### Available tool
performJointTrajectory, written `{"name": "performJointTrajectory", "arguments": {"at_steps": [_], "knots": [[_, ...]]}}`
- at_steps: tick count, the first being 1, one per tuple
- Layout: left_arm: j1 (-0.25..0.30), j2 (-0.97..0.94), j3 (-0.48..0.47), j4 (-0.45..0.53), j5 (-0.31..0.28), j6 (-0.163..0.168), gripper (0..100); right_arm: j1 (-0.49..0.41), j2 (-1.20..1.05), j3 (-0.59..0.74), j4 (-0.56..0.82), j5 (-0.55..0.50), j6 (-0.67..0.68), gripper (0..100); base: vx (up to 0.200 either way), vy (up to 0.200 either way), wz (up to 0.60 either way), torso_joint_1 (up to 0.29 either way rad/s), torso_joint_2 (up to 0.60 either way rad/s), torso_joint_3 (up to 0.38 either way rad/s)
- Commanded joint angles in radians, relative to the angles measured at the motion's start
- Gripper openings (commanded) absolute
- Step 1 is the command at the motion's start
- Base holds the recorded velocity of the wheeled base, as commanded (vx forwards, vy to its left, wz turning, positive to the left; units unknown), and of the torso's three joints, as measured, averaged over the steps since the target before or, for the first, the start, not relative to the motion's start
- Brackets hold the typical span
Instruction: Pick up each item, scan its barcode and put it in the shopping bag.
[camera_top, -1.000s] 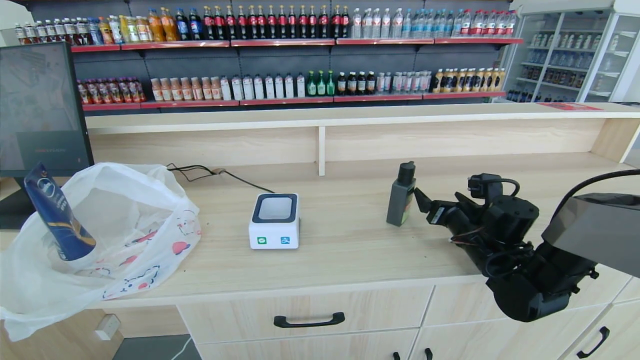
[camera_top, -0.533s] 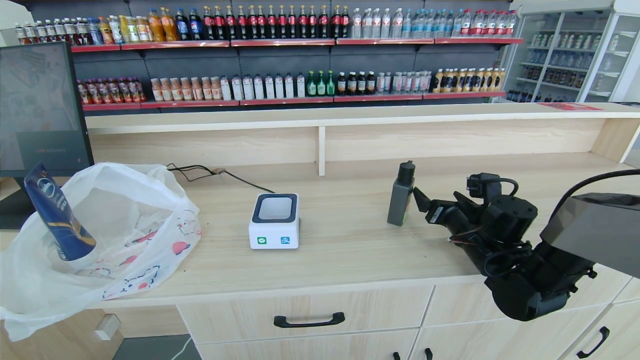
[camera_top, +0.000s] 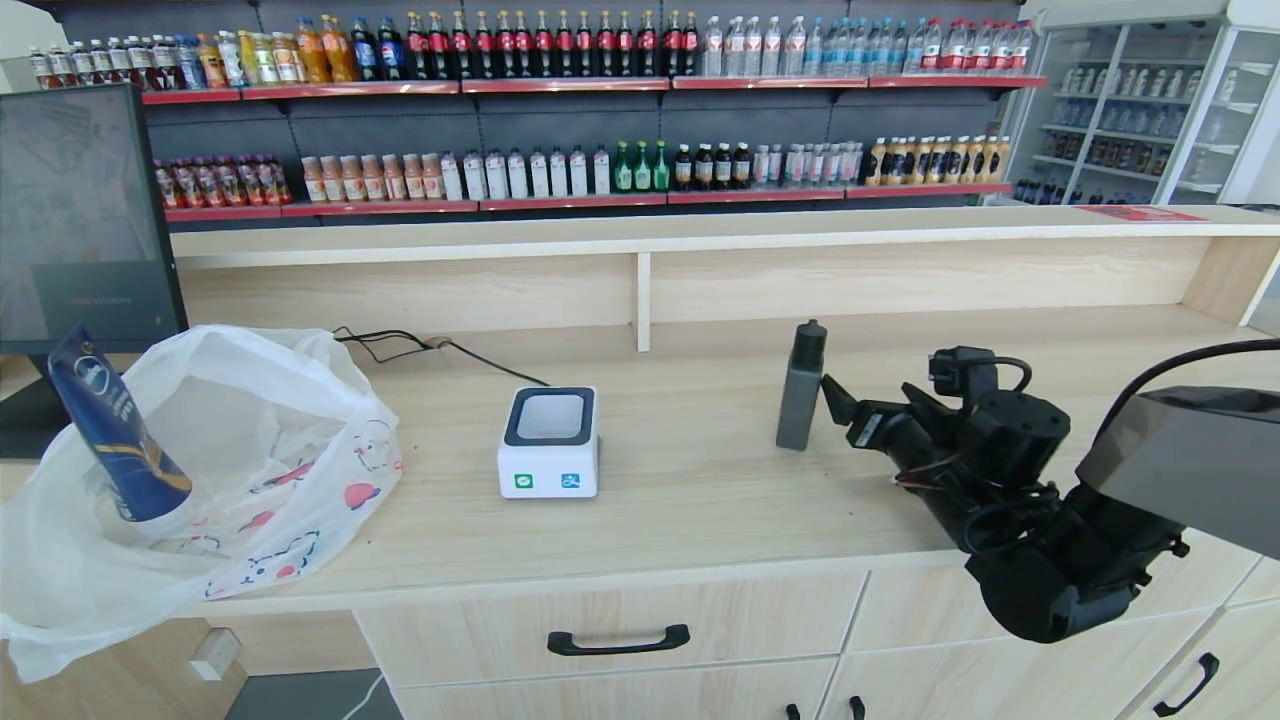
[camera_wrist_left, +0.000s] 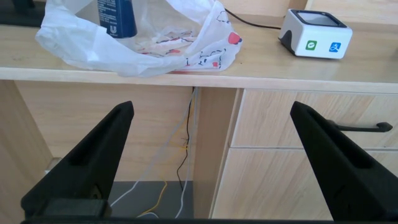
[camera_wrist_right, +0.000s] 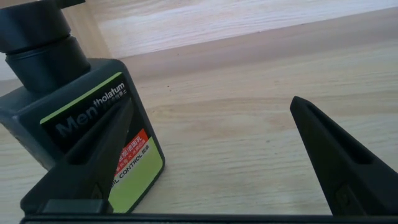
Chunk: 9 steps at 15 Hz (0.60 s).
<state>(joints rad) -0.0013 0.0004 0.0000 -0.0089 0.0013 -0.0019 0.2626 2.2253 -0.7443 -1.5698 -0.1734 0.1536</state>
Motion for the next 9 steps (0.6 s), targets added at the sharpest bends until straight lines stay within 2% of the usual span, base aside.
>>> {"name": "performJointTrajectory", "arguments": {"at_steps": [1, 9], "knots": [[0.000, 0.000, 0.000, 0.000, 0.000, 0.000, 100, 0.014, 0.000, -0.006, -0.001, 0.000, 0.000, 100, 0.000, 0.000, 0.00, 0.000, 0.00, 0.000], [0.000, 0.000, 0.000, -0.002, 0.000, 0.000, 100, -0.002, -0.004, -0.001, -0.001, 0.000, 0.000, 100, 0.000, 0.000, 0.00, 0.000, 0.00, 0.000]]}}
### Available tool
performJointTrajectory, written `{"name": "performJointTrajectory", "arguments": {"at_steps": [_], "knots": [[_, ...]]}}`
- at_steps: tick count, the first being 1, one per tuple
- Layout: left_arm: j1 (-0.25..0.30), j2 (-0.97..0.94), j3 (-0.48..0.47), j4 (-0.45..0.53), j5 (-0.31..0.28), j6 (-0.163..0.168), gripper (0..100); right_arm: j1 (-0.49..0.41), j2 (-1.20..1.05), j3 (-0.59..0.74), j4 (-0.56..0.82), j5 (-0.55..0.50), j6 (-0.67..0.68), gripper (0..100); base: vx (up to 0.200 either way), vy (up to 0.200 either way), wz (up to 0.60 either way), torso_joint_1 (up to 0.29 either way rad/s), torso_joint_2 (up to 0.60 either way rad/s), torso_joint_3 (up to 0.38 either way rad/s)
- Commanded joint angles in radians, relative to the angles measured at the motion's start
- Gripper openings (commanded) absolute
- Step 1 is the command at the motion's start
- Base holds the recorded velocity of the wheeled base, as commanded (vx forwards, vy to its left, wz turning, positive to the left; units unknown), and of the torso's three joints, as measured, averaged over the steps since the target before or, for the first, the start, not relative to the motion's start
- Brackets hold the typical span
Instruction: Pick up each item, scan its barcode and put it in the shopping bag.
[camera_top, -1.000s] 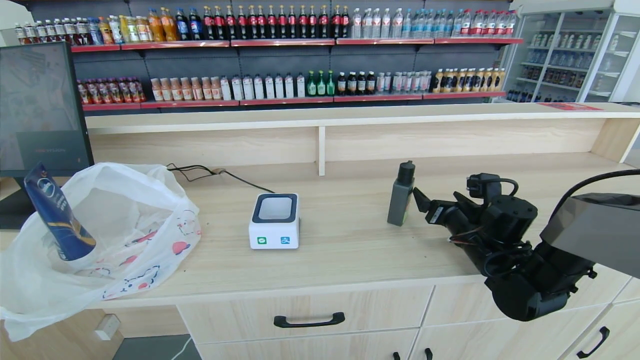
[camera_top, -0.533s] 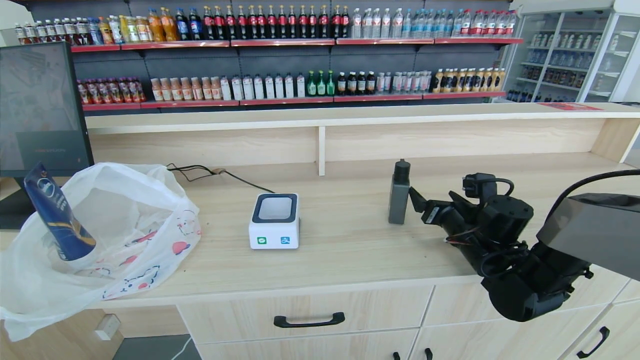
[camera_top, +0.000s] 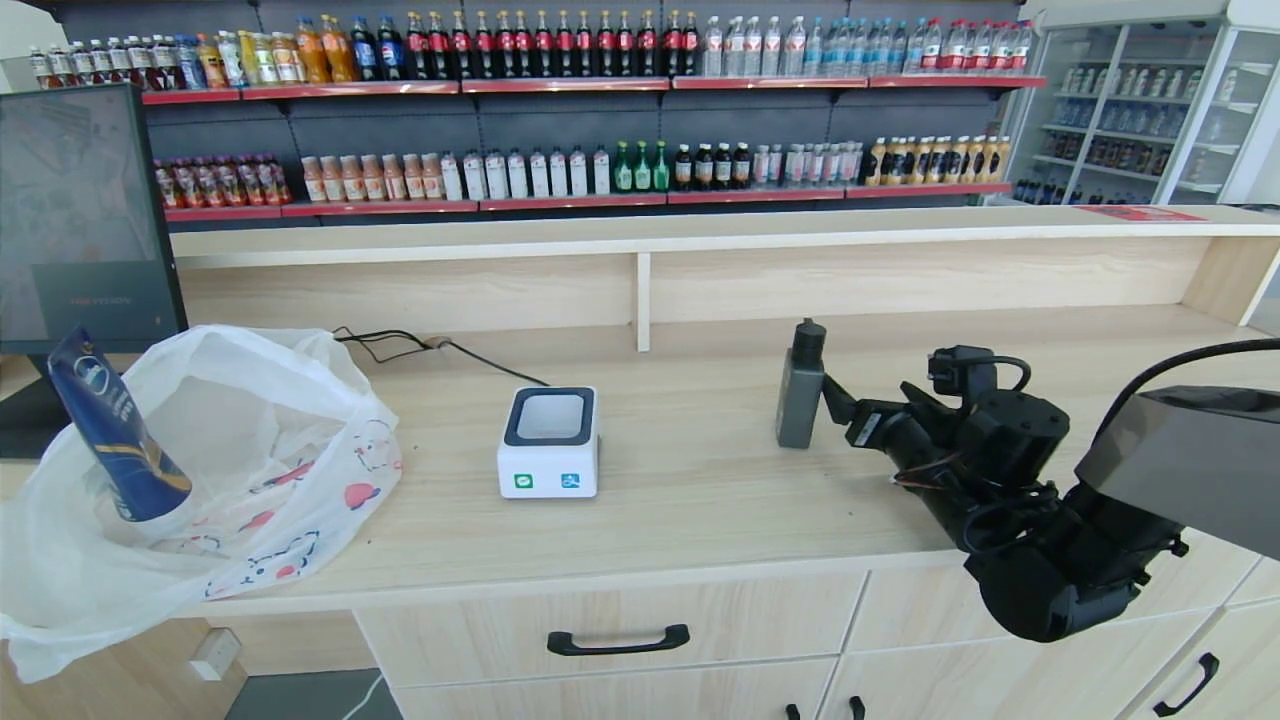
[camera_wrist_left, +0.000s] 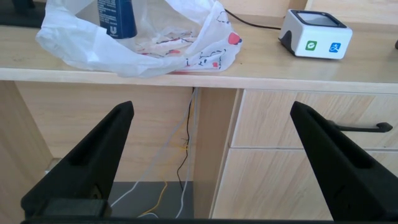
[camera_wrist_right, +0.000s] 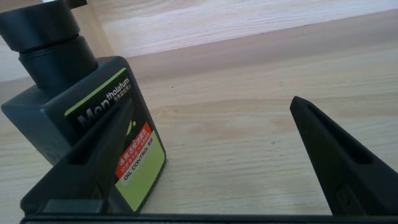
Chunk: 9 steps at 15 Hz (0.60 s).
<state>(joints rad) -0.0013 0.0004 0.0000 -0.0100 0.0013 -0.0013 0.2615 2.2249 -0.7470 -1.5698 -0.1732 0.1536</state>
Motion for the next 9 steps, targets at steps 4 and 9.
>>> {"name": "performJointTrajectory", "arguments": {"at_steps": [4, 9], "knots": [[0.000, 0.000, 0.000, -0.001, 0.000, 0.000, 100, -0.021, -0.037, 0.075, -0.001, -0.002, -0.003, 100, 0.000, 0.000, 0.00, 0.000, 0.00, 0.000], [0.001, 0.000, 0.000, 0.001, 0.000, 0.000, 100, 0.094, -0.231, 0.190, -0.001, -0.005, -0.032, 100, 0.000, 0.000, 0.00, 0.000, 0.00, 0.000]]}}
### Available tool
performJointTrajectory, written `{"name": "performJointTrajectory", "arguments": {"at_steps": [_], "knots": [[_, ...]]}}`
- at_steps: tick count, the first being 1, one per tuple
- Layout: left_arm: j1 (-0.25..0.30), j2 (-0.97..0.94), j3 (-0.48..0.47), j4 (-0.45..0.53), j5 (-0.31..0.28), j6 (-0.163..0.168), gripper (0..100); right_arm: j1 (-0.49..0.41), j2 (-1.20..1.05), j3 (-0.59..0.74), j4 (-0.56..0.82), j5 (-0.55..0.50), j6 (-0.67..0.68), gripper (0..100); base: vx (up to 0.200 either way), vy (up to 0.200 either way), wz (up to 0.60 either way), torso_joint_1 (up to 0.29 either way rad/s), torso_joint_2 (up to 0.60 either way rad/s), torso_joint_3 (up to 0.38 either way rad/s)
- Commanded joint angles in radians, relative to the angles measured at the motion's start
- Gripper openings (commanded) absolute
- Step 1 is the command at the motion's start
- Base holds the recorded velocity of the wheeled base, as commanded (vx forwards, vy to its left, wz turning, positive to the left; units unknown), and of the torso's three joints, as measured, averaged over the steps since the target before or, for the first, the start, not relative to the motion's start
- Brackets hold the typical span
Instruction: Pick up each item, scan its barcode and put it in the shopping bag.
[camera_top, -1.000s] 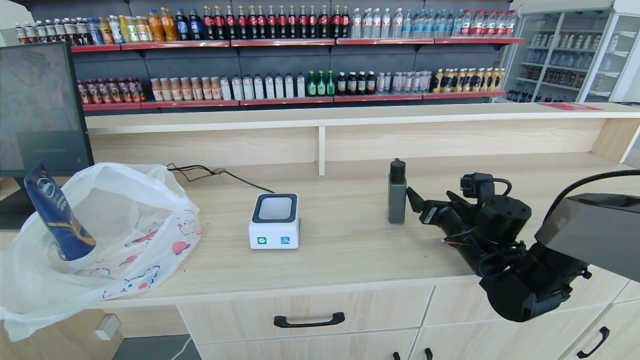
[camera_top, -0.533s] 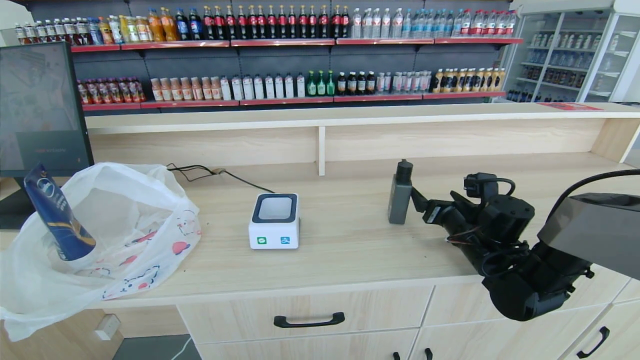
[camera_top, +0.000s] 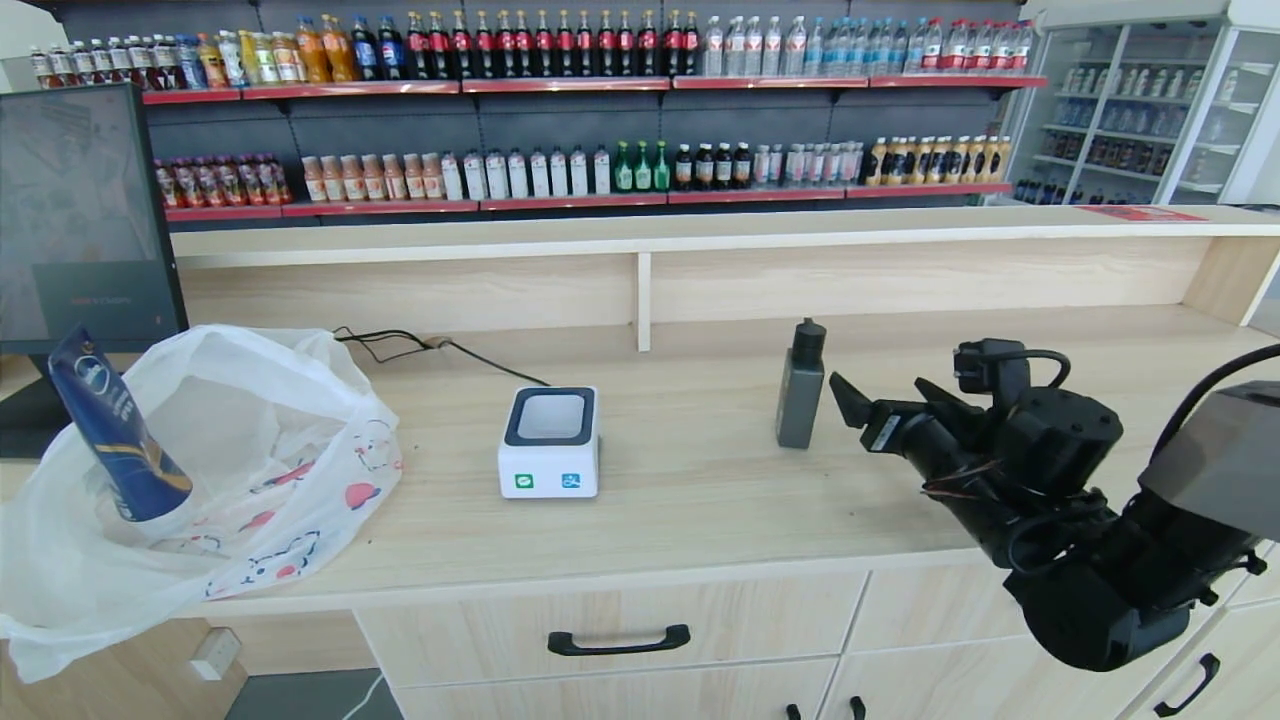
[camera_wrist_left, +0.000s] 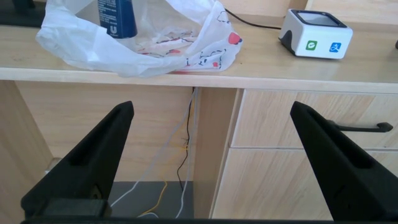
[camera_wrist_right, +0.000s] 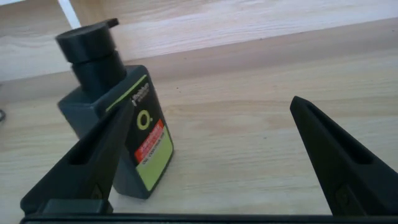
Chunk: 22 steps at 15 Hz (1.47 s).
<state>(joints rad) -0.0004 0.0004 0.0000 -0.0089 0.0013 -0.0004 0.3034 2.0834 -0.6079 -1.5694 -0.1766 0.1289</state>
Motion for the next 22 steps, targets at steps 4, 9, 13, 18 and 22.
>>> {"name": "performJointTrajectory", "arguments": {"at_steps": [4, 9, 13, 18, 22], "knots": [[0.000, 0.000, 0.000, 0.000, 0.000, -0.003, 100, 0.105, -0.169, 0.132, -0.001, -0.014, -0.011, 100, 0.000, 0.000, 0.00, 0.000, 0.00, 0.000], [0.000, 0.000, 0.000, 0.000, 0.000, -0.003, 100, 0.098, -0.175, 0.160, -0.001, -0.014, -0.006, 100, -0.120, 0.000, 0.00, 0.008, 0.00, 0.000], [0.000, 0.000, 0.000, 0.001, 0.000, -0.004, 100, 0.098, -0.166, 0.152, -0.001, -0.014, -0.005, 100, 0.000, 0.050, 0.00, -0.002, 0.00, 0.001], [0.000, 0.000, 0.000, 0.000, 0.000, -0.007, 100, 0.098, -0.166, 0.152, -0.001, -0.014, -0.005, 100, 0.000, 0.200, 0.00, 0.010, 0.00, 0.000], [0.000, 0.000, 0.000, 0.001, 0.000, -0.009, 100, 0.102, -0.164, 0.169, -0.001, -0.014, -0.005, 100, 0.000, 0.200, 0.00, 0.004, 0.00, 0.004]]}}
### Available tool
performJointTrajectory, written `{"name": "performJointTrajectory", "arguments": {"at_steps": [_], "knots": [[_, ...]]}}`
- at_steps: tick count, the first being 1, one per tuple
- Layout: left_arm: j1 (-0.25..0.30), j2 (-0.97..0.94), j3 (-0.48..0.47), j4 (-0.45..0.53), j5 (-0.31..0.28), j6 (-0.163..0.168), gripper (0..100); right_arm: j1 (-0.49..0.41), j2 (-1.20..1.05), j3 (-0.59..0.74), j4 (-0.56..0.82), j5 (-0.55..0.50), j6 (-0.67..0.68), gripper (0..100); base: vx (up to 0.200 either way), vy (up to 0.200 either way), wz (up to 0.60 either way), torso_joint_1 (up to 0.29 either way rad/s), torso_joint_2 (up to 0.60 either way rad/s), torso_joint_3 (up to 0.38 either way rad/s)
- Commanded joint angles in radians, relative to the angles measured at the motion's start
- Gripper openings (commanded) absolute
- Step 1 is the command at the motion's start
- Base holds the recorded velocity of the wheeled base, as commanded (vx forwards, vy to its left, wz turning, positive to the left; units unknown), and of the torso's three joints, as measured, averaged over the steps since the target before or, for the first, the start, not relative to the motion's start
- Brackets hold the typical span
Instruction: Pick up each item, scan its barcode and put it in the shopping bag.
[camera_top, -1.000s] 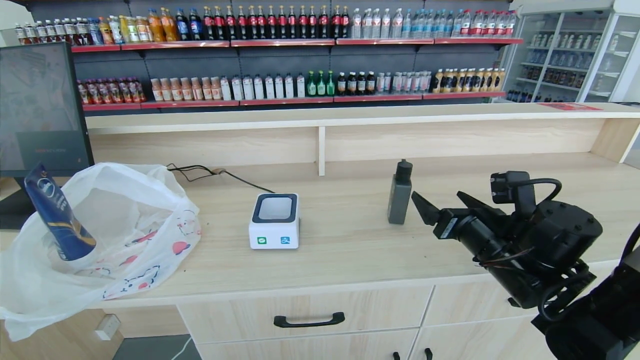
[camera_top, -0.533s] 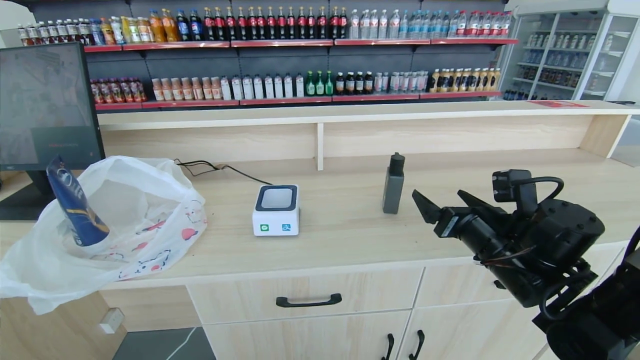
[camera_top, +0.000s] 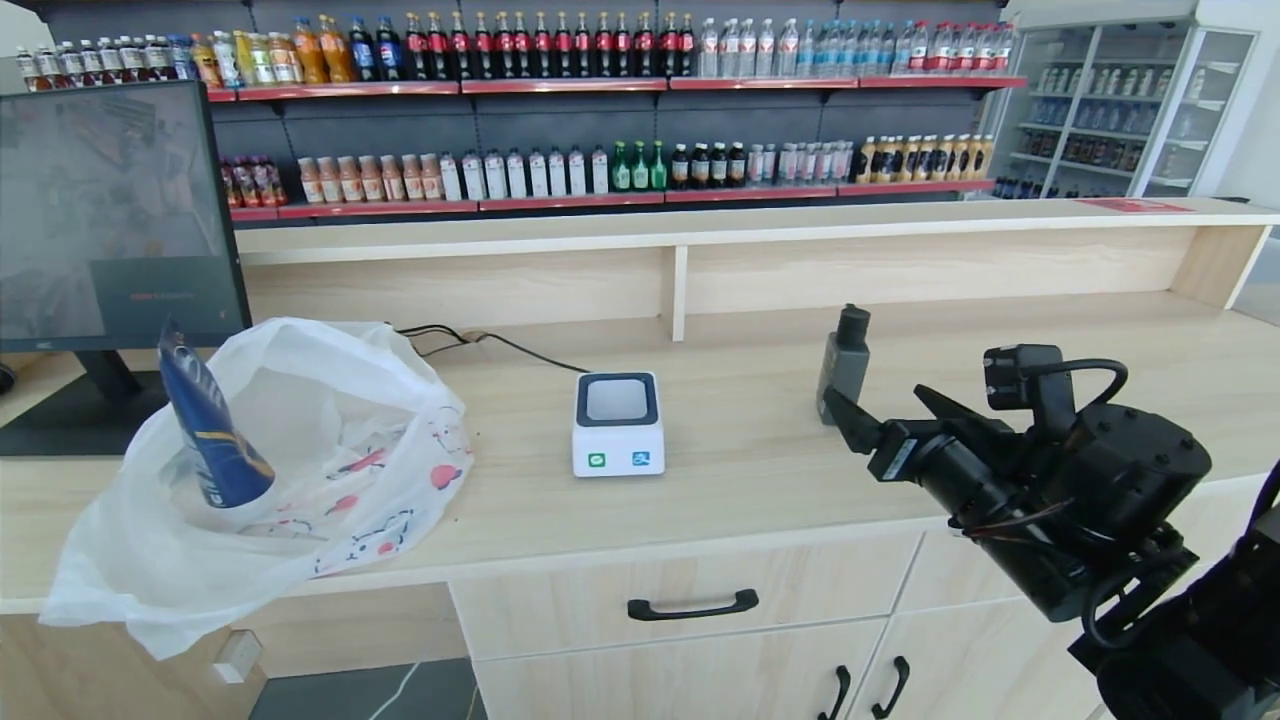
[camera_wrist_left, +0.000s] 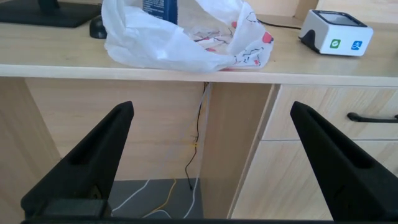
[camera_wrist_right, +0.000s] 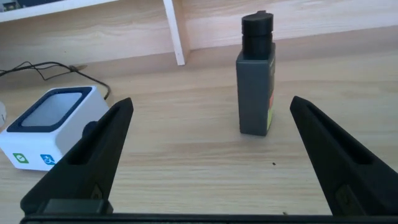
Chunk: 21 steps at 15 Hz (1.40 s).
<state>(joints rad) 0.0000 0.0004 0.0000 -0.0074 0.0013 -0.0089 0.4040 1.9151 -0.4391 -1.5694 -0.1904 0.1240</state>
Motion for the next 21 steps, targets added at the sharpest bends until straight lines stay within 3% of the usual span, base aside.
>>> {"name": "performJointTrajectory", "arguments": {"at_steps": [1, 7, 11, 18, 21], "knots": [[0.000, 0.000, 0.000, 0.000, 0.000, 0.000, 100, 0.001, 0.005, -0.001, -0.001, 0.000, 0.000, 100, 0.000, 0.200, 0.00, 0.002, 0.01, 0.002], [0.000, 0.000, 0.000, 0.000, 0.000, 0.003, 100, -0.016, 0.010, 0.007, -0.001, 0.000, -0.004, 100, 0.000, 0.033, 0.00, 0.000, 0.00, 0.000], [0.000, 0.000, 0.000, -0.002, 0.000, 0.001, 100, -0.077, 0.010, 0.028, -0.001, 0.000, -0.006, 100, 0.150, 0.000, 0.00, -0.003, 0.00, 0.001], [0.000, 0.000, 0.000, -0.002, 0.000, 0.001, 100, -0.197, 0.007, 0.037, -0.001, 0.000, -0.004, 100, 0.000, 0.000, 0.00, 0.000, 0.00, 0.000], [0.000, 0.000, 0.000, -0.002, 0.000, 0.006, 100, -0.197, 0.068, -0.009, -0.001, 0.002, -0.004, 100, 0.000, 0.000, 0.00, 0.000, 0.00, 0.000]]}}
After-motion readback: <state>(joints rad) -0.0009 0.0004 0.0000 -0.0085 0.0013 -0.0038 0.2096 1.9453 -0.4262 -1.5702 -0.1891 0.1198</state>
